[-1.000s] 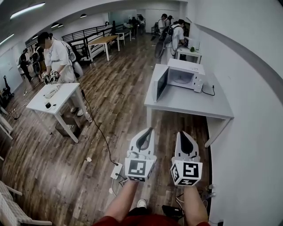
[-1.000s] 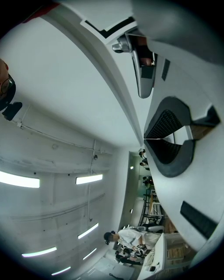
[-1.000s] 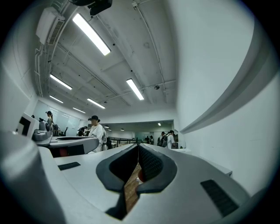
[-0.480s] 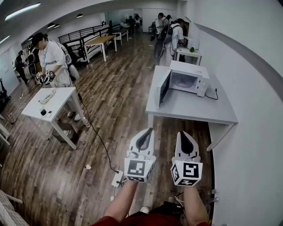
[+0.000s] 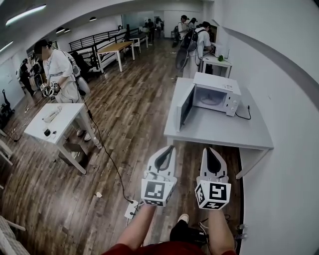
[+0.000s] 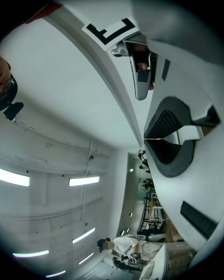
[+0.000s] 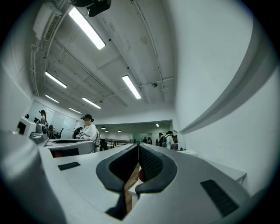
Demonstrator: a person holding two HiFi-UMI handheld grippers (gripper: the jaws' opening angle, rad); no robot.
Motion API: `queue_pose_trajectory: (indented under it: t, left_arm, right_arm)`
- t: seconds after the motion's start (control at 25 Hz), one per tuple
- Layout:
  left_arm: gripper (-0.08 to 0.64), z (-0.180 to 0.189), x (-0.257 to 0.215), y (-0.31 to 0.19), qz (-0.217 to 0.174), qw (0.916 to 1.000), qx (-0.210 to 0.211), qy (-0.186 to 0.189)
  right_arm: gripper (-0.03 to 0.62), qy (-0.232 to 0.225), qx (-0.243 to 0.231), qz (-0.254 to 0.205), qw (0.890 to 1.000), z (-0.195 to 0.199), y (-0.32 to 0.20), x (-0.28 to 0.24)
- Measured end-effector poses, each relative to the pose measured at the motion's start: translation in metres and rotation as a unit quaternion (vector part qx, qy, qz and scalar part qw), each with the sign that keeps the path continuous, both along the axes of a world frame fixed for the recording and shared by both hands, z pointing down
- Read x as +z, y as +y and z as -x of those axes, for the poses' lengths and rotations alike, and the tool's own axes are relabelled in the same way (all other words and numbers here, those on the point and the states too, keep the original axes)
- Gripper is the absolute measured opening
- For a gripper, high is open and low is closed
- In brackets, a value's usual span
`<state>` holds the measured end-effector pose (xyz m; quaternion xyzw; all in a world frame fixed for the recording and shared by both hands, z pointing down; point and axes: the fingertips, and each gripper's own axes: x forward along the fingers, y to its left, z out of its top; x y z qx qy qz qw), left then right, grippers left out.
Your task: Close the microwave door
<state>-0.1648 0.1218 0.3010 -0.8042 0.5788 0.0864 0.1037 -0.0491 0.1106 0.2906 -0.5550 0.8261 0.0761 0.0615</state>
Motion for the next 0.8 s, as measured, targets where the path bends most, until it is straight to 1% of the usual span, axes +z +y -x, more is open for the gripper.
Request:
queue_pose_trajectory:
  t: [0.44, 0.6, 0.8]
  left_arm:
    - [0.028, -0.04, -0.018, -0.121, -0.005, 0.9999, -0.007, -0.006]
    - [0.029, -0.049, -0.018, -0.156, 0.0, 0.9999, -0.014, -0.004]
    - [0.029, -0.061, -0.013, -0.187, 0.005, 0.9998, -0.017, -0.009]
  right_arm:
    - [0.026, -0.009, -0.009, -0.003, 1.0, -0.041, -0.122, -0.01]
    - [0.026, -0.01, -0.016, 0.004, 1.0, -0.051, -0.157, -0.008]
    - [0.026, -0.013, -0.023, 0.01, 1.0, -0.059, -0.191, -0.002]
